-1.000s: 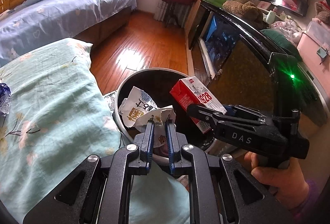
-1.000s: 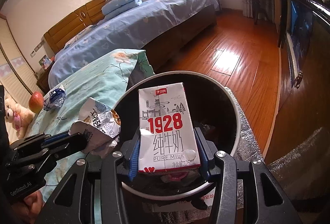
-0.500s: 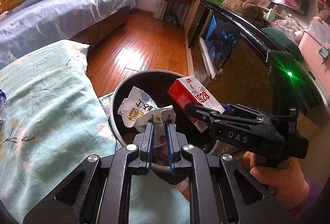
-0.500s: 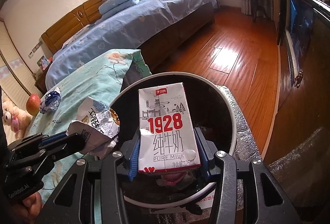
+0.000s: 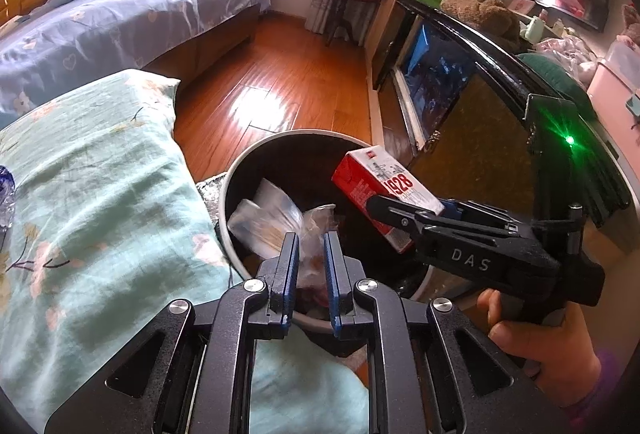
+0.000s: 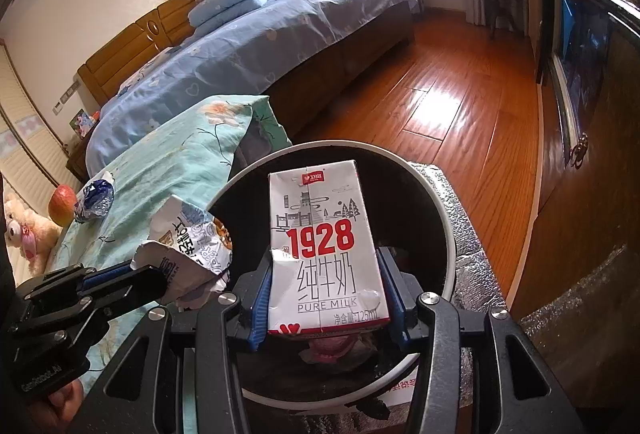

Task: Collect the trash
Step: 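Open both tools over the bin to drop the wrapper and carton, then grasp the white foam block with the left tool while the right tool grasps the blue plastic bag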

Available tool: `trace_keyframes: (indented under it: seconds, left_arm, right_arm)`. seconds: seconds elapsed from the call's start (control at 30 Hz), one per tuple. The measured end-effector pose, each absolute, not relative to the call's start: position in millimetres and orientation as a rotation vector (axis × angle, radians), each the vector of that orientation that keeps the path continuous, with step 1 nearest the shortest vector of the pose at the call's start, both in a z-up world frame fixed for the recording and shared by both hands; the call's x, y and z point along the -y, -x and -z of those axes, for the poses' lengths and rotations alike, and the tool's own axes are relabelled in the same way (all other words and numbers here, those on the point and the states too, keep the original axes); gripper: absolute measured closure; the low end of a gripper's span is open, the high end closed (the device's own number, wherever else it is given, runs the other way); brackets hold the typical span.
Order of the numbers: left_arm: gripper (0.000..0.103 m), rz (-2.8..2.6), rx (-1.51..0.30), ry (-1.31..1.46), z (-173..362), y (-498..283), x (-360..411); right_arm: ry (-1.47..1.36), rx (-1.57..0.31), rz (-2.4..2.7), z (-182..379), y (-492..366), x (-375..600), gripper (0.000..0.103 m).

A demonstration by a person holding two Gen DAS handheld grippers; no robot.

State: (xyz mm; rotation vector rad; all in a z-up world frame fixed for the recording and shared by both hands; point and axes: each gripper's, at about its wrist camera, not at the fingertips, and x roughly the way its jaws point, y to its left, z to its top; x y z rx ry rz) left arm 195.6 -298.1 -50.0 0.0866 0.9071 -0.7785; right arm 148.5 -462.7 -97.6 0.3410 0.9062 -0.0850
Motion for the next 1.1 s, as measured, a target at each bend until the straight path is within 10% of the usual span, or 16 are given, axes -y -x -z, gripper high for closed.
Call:
trace_keyframes:
  seconds: [0.13, 0.33, 1.1]
  left_arm:
    - [0.056, 0.746, -0.875, -0.093, 44, -189, 286]
    - [0.044, 0.660, -0.862, -0.067, 41, -184, 244]
    - [0.038, 0.243, -0.820, 0.048, 44, -184, 50]
  right_arm:
    - [-0.360, -0.896, 0.088, 94, -146, 464, 0.045]
    - [-0.380, -0.859, 0.065, 84, -141, 453, 0.032]
    - [-0.267, -0.895, -0.259, 84, -182, 281, 0.021]
